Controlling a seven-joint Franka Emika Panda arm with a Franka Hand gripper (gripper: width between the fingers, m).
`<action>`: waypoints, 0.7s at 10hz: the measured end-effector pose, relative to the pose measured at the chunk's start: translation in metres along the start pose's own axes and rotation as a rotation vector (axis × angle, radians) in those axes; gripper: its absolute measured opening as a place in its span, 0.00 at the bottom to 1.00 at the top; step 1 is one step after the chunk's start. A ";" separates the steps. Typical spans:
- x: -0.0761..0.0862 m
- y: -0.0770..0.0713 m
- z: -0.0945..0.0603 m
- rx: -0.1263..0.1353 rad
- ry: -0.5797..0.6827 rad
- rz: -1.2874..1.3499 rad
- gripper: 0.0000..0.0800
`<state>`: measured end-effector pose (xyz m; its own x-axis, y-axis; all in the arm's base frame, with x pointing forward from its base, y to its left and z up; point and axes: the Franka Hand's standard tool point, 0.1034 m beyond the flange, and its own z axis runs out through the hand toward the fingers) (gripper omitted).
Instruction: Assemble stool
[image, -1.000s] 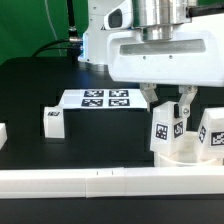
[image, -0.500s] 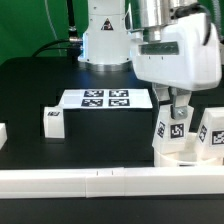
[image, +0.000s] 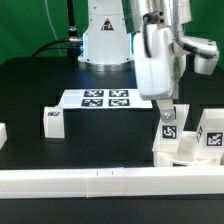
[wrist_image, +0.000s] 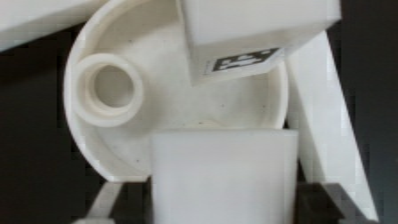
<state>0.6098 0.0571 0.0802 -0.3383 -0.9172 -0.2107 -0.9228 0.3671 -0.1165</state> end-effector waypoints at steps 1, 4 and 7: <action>0.000 0.001 0.000 -0.012 -0.001 0.069 0.42; -0.002 0.001 -0.001 -0.008 -0.002 0.073 0.70; -0.015 -0.009 -0.023 0.038 -0.033 -0.054 0.81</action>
Offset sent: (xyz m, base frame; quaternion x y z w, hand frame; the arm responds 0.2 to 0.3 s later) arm 0.0000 0.0000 0.0000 0.0000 0.0000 0.0000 1.0000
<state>0.6188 0.0640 0.1066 -0.2817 -0.9303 -0.2350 -0.9315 0.3239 -0.1654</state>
